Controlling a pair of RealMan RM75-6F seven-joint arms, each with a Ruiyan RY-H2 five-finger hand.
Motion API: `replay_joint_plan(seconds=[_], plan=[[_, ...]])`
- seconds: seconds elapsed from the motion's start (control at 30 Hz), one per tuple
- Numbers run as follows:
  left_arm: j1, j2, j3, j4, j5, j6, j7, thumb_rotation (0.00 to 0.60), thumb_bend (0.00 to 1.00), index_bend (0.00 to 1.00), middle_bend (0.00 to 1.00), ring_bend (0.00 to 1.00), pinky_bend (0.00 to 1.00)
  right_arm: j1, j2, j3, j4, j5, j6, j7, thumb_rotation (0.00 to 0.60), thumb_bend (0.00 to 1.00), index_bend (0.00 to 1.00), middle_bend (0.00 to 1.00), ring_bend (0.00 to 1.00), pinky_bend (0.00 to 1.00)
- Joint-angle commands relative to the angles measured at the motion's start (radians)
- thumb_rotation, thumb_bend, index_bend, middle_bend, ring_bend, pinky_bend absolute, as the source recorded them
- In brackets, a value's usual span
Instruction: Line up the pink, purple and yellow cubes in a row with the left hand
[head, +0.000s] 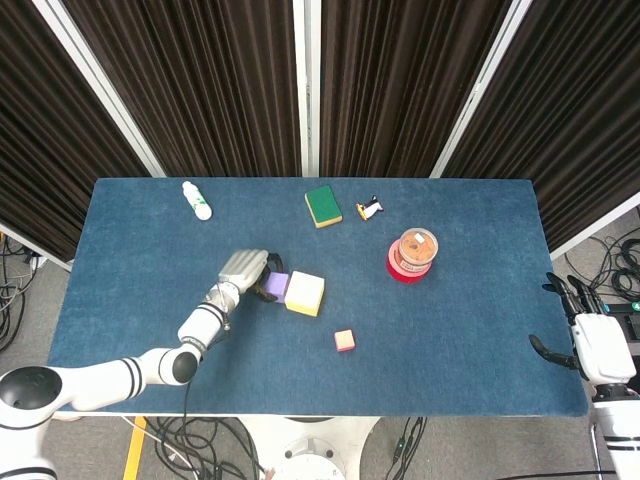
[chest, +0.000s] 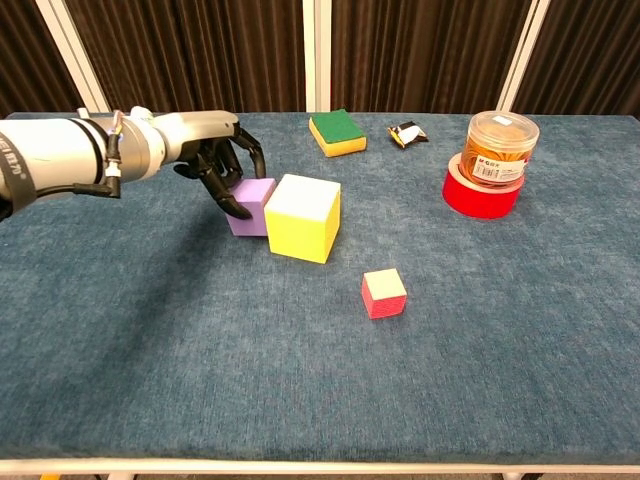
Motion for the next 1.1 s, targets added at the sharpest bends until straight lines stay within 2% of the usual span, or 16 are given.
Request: replay_joint_plan(seconds=[0.03,0.47,1.1], plan=[[-0.013,-0.002,0.003,-0.018,-0.033,0.01,0.023,0.6,0.26,0.55,0.92,0.96,1.0,-0.001,0.0,0.0,0.001,0.001,0.001,0.001,0.6,0.17,0.04,0.2,0.0,0.08],[-0.043,-0.035,0.02,-0.053,-0.146,0.082,0.105,0.6,0.26,0.55,0.92,0.96,1.0,-0.001,0.001,0.001,0.007,0.005,-0.005,0.007,0.6,0.17,0.04,0.2,0.0,0.08],[-0.035,-0.066,0.038,-0.05,-0.104,0.135,0.144,0.6,0.24,0.43,0.91,0.95,1.0,-0.005,0.005,0.003,0.002,0.007,-0.002,0.0,0.6,0.17,0.04,0.2,0.0,0.08]])
